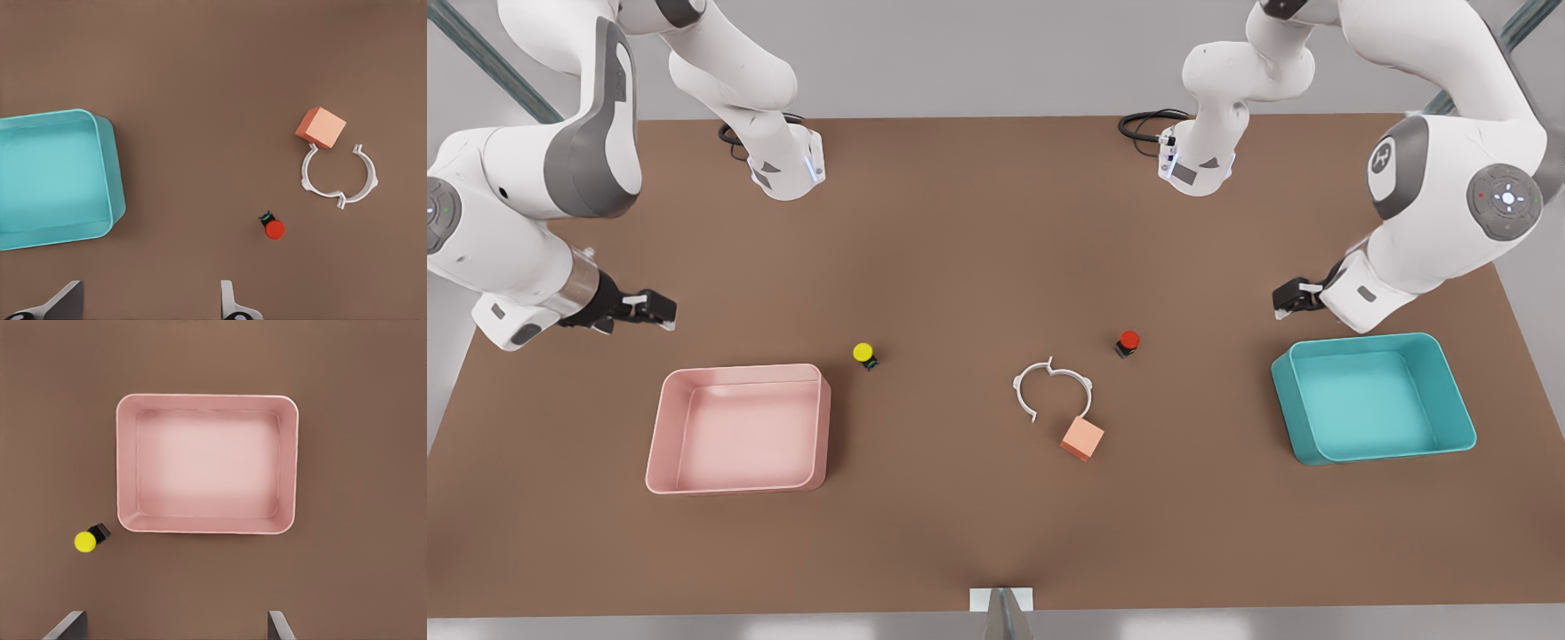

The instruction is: Place the red button in the blue storage box with the left arm, and place the yellow button in the pink storage box with the right arm

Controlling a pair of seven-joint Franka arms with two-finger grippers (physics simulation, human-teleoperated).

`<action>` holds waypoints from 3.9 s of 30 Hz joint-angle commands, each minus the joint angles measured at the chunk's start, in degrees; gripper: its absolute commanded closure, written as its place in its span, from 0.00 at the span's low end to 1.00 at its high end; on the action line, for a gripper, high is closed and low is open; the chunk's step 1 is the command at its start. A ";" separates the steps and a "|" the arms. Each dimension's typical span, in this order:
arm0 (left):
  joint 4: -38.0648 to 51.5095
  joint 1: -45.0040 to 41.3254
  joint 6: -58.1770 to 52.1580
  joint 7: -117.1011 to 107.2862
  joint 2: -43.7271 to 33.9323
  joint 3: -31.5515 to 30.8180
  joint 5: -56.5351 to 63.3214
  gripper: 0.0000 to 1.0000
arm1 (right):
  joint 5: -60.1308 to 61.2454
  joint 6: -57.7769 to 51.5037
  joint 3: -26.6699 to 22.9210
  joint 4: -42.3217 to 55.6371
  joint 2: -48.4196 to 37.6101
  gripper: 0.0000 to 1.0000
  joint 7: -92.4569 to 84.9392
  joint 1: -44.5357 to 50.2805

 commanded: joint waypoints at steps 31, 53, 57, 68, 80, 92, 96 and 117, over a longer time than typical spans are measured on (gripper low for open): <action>-48.18 -20.53 67.08 20.59 14.50 -0.03 1.67 0.27 | -11.70 32.83 12.92 -28.27 11.98 0.00 80.66 14.78; -24.72 20.25 34.74 72.64 15.20 0.41 1.41 0.00 | -14.77 47.76 14.85 -39.52 15.58 0.00 85.85 7.66; -2.49 10.33 9.08 13.23 12.39 -0.12 1.58 0.00 | -15.92 48.39 14.77 -39.44 17.25 0.00 85.94 8.01; 7.80 -12.27 2.48 -19.84 6.15 12.62 -0.88 0.00 | -20.05 50.85 14.68 -40.58 20.32 0.00 86.46 7.83; 9.30 -12.09 1.60 -20.10 7.11 12.62 -0.88 0.00 | -21.02 51.73 14.68 -40.93 21.29 0.40 86.46 7.92; 9.21 -12.00 1.78 -19.93 7.11 12.62 -0.88 0.00 | -22.51 53.31 14.59 -41.02 20.68 0.32 86.73 6.78; 9.30 -12.00 1.78 -19.93 7.11 12.62 -0.88 0.00 | -22.95 53.05 14.59 -41.02 20.68 0.32 86.73 6.69; 9.30 -12.18 1.78 -19.84 7.02 12.36 -0.88 0.00 | -25.33 46.02 24.44 -33.02 14.88 0.51 69.51 -3.24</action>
